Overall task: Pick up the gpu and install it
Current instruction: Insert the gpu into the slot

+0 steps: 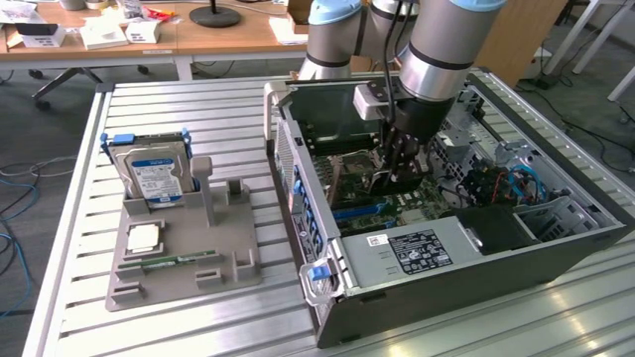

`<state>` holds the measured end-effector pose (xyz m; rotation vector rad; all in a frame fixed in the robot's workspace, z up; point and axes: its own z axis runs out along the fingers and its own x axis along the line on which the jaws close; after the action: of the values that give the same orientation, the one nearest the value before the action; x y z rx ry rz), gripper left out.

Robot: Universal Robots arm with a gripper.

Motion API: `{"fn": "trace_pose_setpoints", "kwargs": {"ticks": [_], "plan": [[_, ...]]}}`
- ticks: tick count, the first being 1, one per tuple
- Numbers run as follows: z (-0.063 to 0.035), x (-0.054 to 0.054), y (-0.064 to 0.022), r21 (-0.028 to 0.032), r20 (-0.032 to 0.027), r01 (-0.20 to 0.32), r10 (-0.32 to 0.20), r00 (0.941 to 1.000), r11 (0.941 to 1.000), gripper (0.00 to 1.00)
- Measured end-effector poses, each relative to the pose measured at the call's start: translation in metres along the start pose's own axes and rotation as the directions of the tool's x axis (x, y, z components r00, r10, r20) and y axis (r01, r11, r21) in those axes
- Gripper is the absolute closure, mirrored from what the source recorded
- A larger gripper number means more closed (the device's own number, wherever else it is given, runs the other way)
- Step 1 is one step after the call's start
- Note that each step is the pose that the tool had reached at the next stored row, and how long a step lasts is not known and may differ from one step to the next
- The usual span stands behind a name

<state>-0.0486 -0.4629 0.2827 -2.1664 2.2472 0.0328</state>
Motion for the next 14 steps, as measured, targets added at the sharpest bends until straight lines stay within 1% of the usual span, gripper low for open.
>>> {"fn": "trace_pose_setpoints", "kwargs": {"ticks": [7, 11, 14], "plan": [[0.005, 0.0002, 0.0002, 0.0, -0.0004, 0.0, 0.0, 1.0, 1.0, 0.73], [0.005, 0.0002, 0.0002, -0.0001, -0.0006, 0.0, 0.0, 1.0, 1.0, 0.73], [0.0052, 0.0003, 0.003, 0.0002, -0.0003, 0.0, 0.0, 1.0, 1.0, 0.73]]}}
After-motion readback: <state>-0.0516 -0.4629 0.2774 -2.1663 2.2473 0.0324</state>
